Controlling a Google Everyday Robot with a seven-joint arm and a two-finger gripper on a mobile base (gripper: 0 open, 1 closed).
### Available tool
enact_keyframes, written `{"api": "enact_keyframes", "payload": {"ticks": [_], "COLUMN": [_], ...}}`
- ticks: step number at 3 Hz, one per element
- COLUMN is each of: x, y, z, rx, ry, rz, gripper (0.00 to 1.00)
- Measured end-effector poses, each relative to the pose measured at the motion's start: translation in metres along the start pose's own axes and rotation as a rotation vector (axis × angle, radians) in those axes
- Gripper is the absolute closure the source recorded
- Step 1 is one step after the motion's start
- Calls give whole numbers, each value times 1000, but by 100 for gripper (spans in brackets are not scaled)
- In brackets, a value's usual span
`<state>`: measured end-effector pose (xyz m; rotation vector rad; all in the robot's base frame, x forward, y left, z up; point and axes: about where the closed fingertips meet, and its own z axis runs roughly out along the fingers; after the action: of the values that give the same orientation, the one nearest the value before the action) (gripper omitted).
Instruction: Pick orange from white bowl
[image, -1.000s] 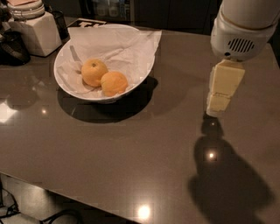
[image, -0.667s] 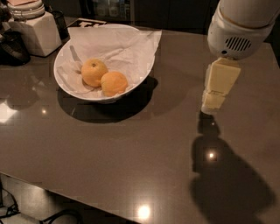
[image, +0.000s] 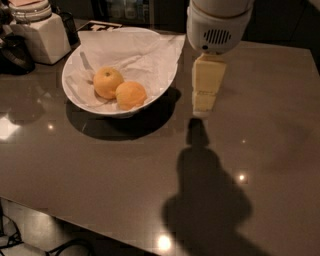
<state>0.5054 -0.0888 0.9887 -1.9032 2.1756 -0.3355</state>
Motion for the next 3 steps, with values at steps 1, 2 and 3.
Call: {"api": "enact_keyframes", "payload": {"ticks": [1, 2, 3], "x": [-6, -19, -51], "y": [-3, -5, -20], "z": [-2, -2, 5], "rx": [20, 24, 5], "ry": [-14, -56, -63], "rz": [-4, -29, -65], "gripper": [0, 0, 0]}}
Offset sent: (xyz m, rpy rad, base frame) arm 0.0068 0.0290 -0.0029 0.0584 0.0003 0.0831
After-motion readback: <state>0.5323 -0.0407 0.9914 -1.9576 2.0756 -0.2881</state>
